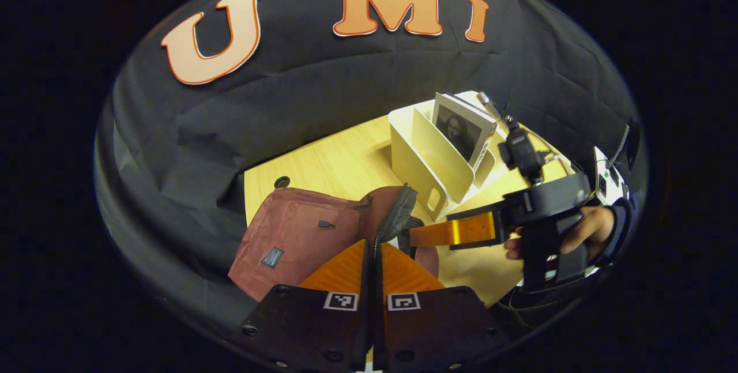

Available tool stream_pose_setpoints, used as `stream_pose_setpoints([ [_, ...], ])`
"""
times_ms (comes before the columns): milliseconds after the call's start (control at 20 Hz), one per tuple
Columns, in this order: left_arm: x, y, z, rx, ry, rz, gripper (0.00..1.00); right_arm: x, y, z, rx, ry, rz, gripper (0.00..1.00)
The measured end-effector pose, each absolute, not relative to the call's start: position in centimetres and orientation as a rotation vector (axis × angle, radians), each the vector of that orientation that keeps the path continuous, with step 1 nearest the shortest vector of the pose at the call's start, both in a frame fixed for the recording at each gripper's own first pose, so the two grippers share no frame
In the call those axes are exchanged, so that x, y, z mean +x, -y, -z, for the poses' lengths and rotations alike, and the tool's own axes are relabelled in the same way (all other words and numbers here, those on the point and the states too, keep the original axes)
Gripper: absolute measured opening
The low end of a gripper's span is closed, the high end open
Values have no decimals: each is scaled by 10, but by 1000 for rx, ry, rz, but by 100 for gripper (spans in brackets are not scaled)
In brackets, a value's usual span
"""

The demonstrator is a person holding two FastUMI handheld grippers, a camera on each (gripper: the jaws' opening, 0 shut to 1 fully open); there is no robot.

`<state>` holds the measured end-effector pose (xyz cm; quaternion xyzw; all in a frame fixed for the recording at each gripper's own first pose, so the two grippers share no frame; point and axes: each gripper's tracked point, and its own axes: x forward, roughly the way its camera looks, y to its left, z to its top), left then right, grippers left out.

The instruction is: Open the schoolbag, grab two books from the bookshelf and put them into the schoolbag.

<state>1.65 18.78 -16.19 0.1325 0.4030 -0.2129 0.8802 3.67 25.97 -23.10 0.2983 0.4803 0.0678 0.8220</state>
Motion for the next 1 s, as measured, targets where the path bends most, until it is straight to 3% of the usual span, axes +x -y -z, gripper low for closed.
stream_pose_setpoints([
  [450,10,-183,175,257,-842,442,5,14,-168,195,300,-1105,-89,97],
  [1000,15,-184,191,207,-862,404,5,74,-86,154,82,-1185,-28,98],
])
